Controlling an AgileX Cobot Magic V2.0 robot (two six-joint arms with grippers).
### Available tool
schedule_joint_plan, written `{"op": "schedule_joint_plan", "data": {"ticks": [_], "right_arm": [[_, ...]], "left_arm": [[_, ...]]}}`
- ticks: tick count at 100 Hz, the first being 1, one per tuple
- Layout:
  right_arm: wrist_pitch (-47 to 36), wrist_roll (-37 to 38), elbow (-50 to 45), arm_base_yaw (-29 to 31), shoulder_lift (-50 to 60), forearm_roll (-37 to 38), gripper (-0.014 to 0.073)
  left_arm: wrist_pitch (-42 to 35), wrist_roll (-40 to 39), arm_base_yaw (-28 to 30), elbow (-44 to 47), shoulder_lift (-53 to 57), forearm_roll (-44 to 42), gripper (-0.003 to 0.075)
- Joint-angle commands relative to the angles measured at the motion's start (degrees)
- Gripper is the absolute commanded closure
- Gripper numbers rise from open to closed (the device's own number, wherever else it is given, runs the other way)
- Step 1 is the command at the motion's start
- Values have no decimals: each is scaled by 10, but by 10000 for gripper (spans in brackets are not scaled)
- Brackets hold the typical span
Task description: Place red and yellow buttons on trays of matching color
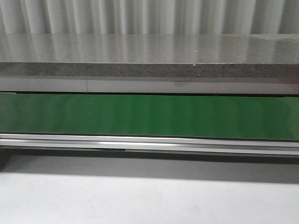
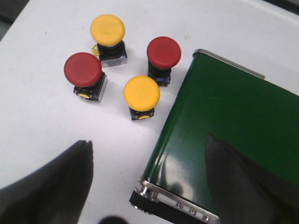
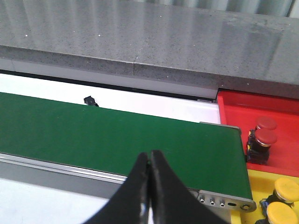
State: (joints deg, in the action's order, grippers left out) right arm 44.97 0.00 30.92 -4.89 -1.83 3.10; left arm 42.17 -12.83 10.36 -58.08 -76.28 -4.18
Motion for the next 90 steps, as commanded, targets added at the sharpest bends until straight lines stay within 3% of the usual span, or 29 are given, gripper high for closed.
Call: {"op": "schedule_joint_plan", "data": {"ticks": [1, 37, 61, 90], "right_arm": [[-38, -5, 10, 0, -8, 0, 659], [-38, -5, 10, 0, -8, 0, 659], [-39, -5, 10, 0, -8, 0, 659], [-39, -5, 10, 0, -8, 0, 659]], "left_arm": [[0, -6, 15, -46, -33, 16, 249], [104, -29, 54, -160, -187, 105, 247], [152, -156, 54, -216, -236, 110, 245], [175, -186, 54, -239, -272, 109, 248]]}}
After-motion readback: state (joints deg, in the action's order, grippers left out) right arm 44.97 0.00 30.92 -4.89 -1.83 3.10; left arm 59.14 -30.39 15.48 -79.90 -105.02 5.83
